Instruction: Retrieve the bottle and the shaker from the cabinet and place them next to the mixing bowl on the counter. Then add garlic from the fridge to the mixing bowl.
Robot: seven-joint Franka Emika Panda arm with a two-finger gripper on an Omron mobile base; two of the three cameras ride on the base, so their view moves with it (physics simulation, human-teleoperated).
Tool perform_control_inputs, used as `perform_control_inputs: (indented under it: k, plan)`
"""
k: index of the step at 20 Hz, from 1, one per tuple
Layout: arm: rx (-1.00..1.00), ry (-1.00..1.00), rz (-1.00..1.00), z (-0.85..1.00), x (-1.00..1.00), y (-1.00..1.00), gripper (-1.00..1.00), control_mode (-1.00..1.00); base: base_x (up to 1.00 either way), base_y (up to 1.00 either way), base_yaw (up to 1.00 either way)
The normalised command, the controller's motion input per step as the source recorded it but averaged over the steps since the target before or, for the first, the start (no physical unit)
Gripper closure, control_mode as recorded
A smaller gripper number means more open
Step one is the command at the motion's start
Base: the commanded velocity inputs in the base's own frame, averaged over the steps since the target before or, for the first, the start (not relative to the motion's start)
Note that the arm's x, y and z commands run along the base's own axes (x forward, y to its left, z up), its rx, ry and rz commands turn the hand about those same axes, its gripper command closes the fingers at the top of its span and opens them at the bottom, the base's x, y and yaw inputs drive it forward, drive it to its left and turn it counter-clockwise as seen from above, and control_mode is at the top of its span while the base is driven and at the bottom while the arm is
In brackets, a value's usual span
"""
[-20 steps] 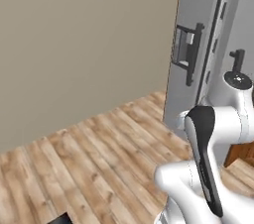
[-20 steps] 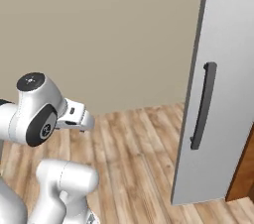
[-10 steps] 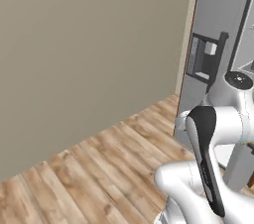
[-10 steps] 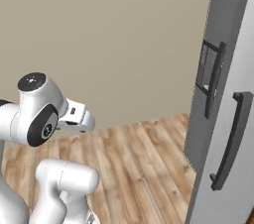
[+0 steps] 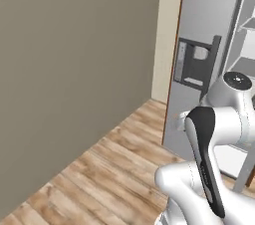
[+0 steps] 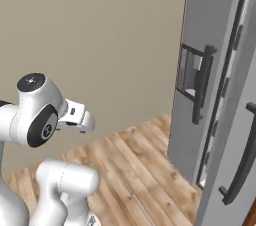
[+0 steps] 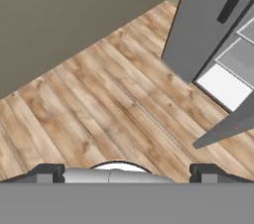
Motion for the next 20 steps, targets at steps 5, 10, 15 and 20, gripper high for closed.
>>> perform_control_inputs:
  k: [5,10,15,20]
  plan:
    - [0.0,0.0,0.0,0.0,0.0,0.0,-1.0,1.0,0.36,0.59,-0.49]
    - [0.0,0.0,0.0,0.0,0.0,0.0,-1.0,1.0,0.43,0.51,-0.52]
    - [0.0,0.0,0.0,0.0,0.0,0.0,-1.0,1.0,0.46,0.47,-0.54]
    - [0.0,0.0,0.0,0.0,0.0,0.0,-1.0,1.0,0.57,0.48,-0.53]
